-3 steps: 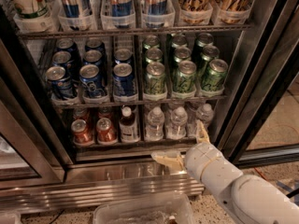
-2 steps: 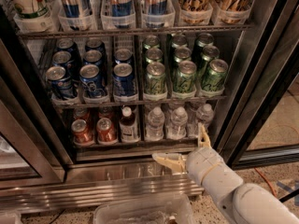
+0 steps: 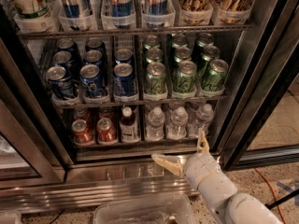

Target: Pick water bottle from bottom shelf of fridge

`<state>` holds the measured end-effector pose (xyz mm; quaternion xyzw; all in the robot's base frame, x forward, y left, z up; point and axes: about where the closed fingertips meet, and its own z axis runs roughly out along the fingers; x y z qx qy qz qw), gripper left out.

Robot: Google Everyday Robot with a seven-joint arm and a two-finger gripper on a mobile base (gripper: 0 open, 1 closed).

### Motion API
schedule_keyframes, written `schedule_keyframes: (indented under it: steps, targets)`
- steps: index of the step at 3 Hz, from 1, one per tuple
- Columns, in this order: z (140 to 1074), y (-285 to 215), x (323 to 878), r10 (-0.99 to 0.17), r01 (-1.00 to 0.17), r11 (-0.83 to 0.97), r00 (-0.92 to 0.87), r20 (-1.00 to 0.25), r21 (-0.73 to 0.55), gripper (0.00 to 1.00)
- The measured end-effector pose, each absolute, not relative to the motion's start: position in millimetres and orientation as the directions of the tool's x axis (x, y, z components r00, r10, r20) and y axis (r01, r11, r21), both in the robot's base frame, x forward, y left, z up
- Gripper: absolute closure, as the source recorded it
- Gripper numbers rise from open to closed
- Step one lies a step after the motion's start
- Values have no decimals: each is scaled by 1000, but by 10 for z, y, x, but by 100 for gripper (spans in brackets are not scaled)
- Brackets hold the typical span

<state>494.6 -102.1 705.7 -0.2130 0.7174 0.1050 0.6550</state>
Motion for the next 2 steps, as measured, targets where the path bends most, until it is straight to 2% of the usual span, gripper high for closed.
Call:
schedule_keyframes:
  steps: [2]
  targets:
    - [6874,-1138,4923,-126,-411,908,-80,-989,-83,0]
